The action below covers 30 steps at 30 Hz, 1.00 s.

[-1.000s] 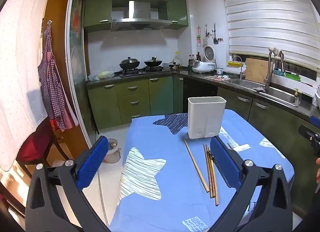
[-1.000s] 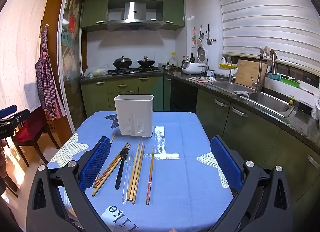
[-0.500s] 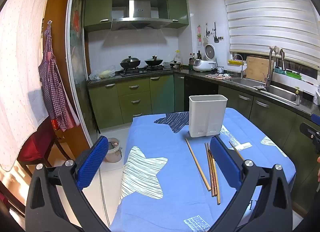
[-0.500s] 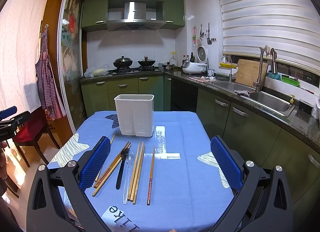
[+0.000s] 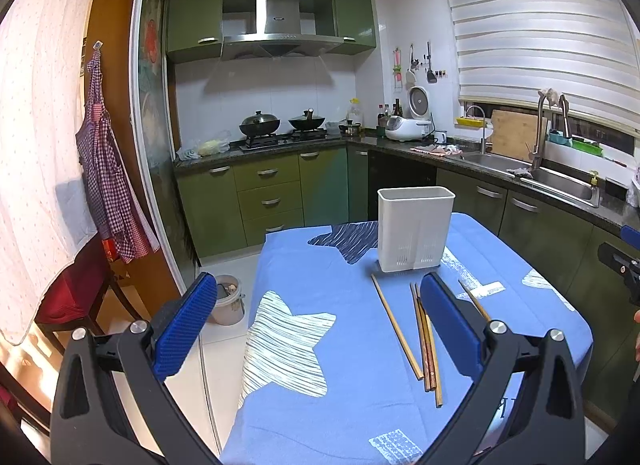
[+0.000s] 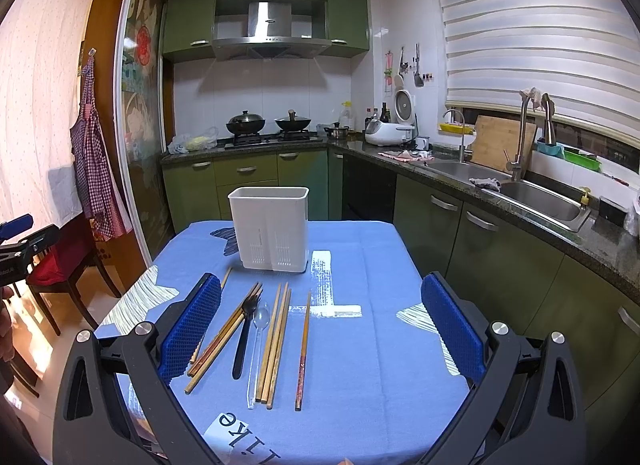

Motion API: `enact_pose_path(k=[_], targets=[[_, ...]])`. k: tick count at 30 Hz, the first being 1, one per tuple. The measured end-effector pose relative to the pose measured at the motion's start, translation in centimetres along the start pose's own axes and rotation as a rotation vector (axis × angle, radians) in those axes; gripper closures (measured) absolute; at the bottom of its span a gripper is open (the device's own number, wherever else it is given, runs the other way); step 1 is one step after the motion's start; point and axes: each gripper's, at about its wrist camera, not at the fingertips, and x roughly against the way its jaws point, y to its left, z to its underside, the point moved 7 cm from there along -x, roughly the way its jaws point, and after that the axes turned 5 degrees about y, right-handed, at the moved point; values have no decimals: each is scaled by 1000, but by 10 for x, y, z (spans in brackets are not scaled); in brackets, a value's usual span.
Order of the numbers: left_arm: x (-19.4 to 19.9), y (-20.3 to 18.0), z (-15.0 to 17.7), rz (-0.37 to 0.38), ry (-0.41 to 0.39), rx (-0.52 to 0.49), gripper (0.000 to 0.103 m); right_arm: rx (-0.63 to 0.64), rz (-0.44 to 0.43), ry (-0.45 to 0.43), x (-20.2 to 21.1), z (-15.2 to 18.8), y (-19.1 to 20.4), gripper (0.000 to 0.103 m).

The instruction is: Organize utensils

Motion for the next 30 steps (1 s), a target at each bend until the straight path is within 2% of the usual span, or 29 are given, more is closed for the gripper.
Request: enact_pose_path(k=[30], targets=[[-3, 2, 3, 0, 15, -6, 6, -15, -1, 13, -6, 3, -8, 4]])
